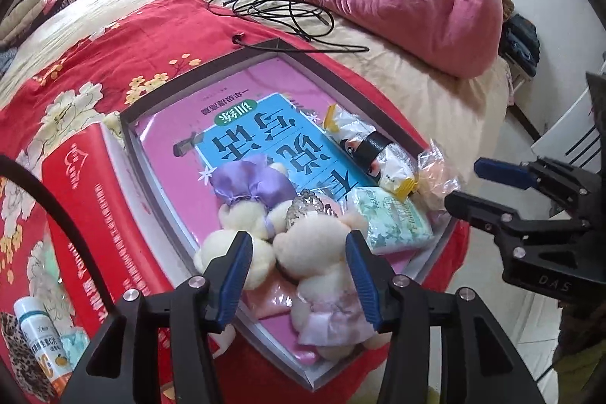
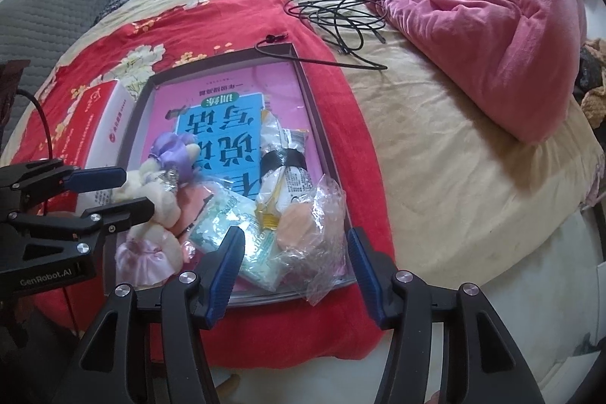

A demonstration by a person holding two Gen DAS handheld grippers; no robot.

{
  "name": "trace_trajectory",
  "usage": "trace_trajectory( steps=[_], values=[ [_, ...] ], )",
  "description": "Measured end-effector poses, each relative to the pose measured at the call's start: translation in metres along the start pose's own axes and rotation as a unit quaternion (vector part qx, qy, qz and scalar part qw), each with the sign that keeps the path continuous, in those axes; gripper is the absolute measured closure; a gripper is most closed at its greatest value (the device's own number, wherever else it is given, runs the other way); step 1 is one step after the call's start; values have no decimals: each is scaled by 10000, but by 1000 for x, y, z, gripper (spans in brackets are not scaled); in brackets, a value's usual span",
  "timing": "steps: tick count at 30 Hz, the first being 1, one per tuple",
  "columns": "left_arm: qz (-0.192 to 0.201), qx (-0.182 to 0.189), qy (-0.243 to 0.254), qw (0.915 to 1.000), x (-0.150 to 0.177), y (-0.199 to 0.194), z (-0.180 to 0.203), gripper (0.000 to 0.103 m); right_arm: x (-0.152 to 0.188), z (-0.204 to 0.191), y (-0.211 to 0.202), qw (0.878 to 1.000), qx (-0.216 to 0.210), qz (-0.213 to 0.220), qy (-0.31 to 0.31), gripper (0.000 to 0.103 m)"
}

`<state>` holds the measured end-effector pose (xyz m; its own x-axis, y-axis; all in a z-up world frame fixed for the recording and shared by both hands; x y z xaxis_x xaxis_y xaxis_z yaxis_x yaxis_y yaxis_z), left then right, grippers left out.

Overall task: Organize soft objects
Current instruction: 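Lower and release the teddy bear with the left tool while the right tool releases the bun bag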

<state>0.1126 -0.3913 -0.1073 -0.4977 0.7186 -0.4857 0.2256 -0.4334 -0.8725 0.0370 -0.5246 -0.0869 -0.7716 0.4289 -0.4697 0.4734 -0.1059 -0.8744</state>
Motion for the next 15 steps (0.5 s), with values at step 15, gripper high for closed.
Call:
trace_trajectory(
  steps=[15],
  values=[
    [361, 111, -558, 9977, 6, -55, -21, 35, 0, -25, -19, 9995, -77, 183, -226, 32]
  ],
)
Point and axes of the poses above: each gripper's, at about its wrist camera, not at the fingertips, and y roughly the way its jaws point, z to its right, x to its underside, the point moved 6 cm from there along y, roughly the way its jaws point, and after that the axes turned 14 degrees about y, right-handed, at the moved point
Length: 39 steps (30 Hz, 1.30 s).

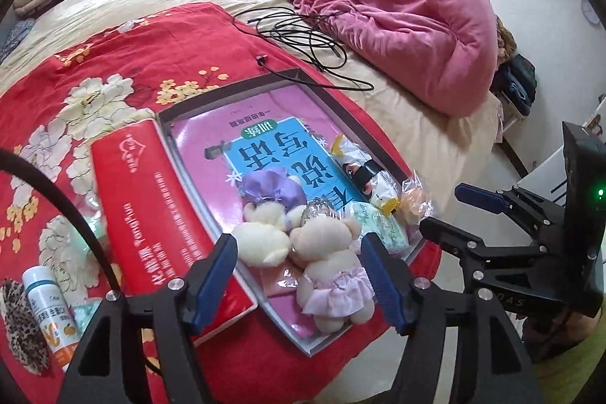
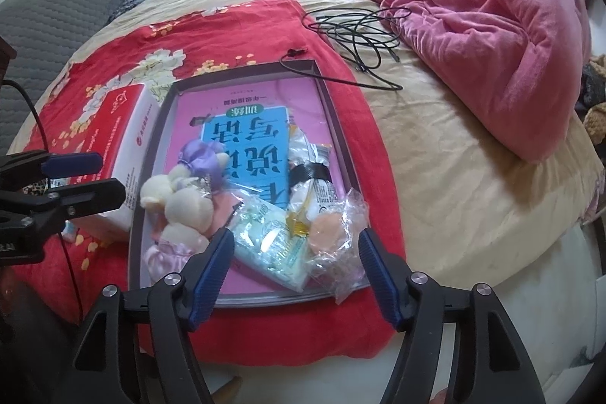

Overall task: Organize soft objects
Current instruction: 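Lower and release the teddy bear with the left tool while the right tool releases the bun bag, then withdraw both open tools from the book back toward the pile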

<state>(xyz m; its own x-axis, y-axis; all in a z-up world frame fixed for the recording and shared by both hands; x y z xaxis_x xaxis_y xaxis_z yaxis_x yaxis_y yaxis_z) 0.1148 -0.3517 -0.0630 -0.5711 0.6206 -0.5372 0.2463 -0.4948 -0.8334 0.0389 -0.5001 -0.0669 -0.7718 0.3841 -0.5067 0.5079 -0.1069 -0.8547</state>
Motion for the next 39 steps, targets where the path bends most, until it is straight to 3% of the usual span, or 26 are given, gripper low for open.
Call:
trace_trajectory(
  steps=[13, 39],
  values=[
    [76, -280, -83, 9995, 18, -41, -8, 25, -5, -24, -21, 9996, -11, 247, -126, 30],
    [441, -701, -532, 9951, 65, -126, -66, 24, -11, -133, -65, 9936, -362, 621, -871, 29]
  ],
)
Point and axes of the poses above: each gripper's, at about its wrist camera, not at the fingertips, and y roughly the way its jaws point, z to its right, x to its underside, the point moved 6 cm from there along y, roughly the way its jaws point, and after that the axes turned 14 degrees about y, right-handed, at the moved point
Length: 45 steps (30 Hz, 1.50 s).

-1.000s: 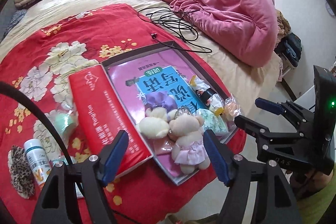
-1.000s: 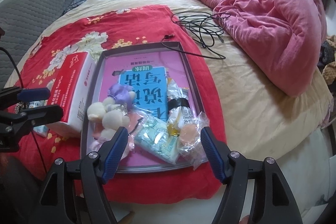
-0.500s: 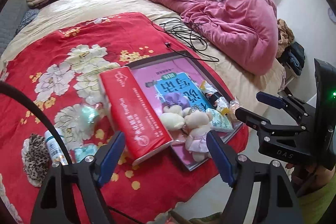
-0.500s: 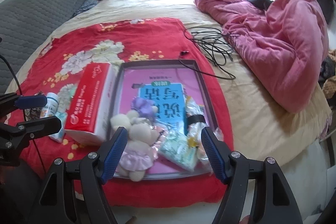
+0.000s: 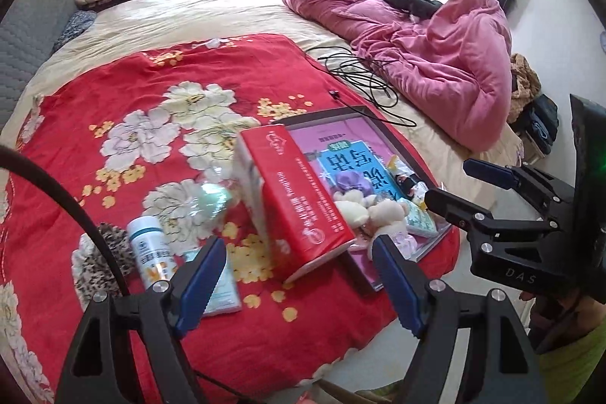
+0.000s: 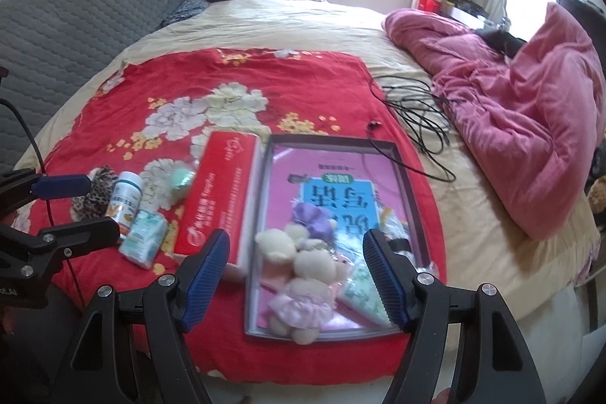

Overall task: Organize soft objects
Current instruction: 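Withdraw both open tools from the book back toward the pile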

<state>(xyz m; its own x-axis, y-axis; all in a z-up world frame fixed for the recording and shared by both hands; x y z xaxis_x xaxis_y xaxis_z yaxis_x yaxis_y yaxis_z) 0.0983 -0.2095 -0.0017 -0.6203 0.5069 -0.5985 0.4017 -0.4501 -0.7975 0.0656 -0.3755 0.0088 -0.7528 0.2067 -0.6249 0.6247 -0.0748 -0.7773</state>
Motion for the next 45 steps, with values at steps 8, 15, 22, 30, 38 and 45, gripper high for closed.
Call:
trace_trajectory(
  steps=[8, 15, 22, 30, 38, 45],
  values=[
    [95, -142, -205, 9996, 15, -21, -28, 24, -5, -44, -6, 9992, -184, 54, -347, 29],
    [207, -262, -497, 9982, 31, -40, -56, 24, -4, -80, -8, 9976, -314, 35, -621, 29],
    [214, -374, -818, 9957, 54, -56, -83, 24, -1, -111, -7, 9951, -437, -10, -890, 29],
    [157, -499, -1150, 9920, 89, -71, -112, 24, 4, -137, -5, 9925, -569, -51, -1081, 29],
    [83, -608, -1587, 9854, 128, -86, -145, 24, 14, -160, 4, 9904, -680, -168, -1189, 29],
    [-74, -656, -1960, 9784, 151, -79, -177, 24, 25, -177, 25, 9870, -726, -382, -1383, 29]
  ],
)
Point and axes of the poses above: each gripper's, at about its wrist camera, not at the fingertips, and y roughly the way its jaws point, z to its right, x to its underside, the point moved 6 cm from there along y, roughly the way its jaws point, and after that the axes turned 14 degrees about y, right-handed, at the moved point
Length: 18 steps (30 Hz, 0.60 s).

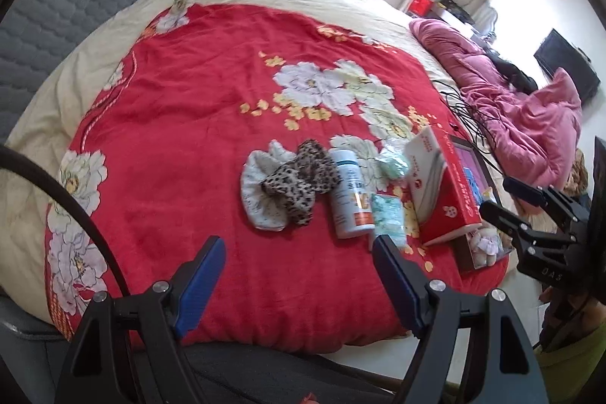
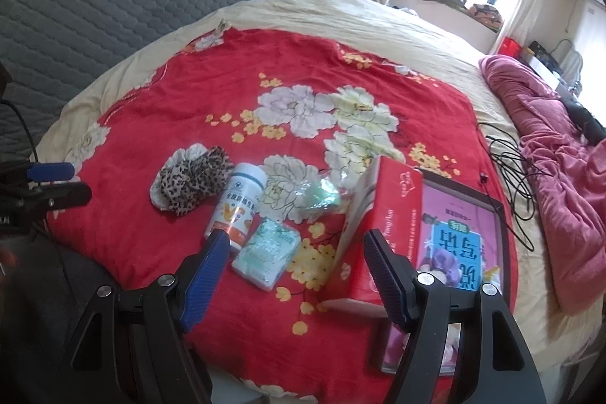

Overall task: Organize soft objects
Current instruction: 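Withdraw both open tools from the book back toward the pile, then grasp the leopard-print scrunchie with the left tool while the right tool grasps the green bagged egg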

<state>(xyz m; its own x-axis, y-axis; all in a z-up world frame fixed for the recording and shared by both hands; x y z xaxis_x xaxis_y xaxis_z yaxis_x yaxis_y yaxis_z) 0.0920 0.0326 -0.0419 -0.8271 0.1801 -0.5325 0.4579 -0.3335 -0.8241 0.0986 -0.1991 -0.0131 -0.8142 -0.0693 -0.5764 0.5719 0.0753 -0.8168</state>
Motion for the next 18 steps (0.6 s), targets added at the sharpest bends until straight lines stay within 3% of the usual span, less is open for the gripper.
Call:
trace_trajectory(
  steps=[8, 12, 15, 18],
  values=[
    [-200, 45, 262, 9994, -17, 38, 5, 24, -3, 4, 33, 9996, 13, -279, -21, 29],
    [-406, 68, 74, 9991, -22, 64, -4, 24, -9, 11, 47, 9993, 55, -364, 22, 29],
    [-409, 297, -98, 9987, -26, 80, -7, 25, -14, 16, 56, 9991, 63, -412, 63, 29],
    [-521, 129, 48, 9985, -29, 95, -7, 31, -18, 18, 65, 9989, 89, -460, 45, 29]
  ],
)
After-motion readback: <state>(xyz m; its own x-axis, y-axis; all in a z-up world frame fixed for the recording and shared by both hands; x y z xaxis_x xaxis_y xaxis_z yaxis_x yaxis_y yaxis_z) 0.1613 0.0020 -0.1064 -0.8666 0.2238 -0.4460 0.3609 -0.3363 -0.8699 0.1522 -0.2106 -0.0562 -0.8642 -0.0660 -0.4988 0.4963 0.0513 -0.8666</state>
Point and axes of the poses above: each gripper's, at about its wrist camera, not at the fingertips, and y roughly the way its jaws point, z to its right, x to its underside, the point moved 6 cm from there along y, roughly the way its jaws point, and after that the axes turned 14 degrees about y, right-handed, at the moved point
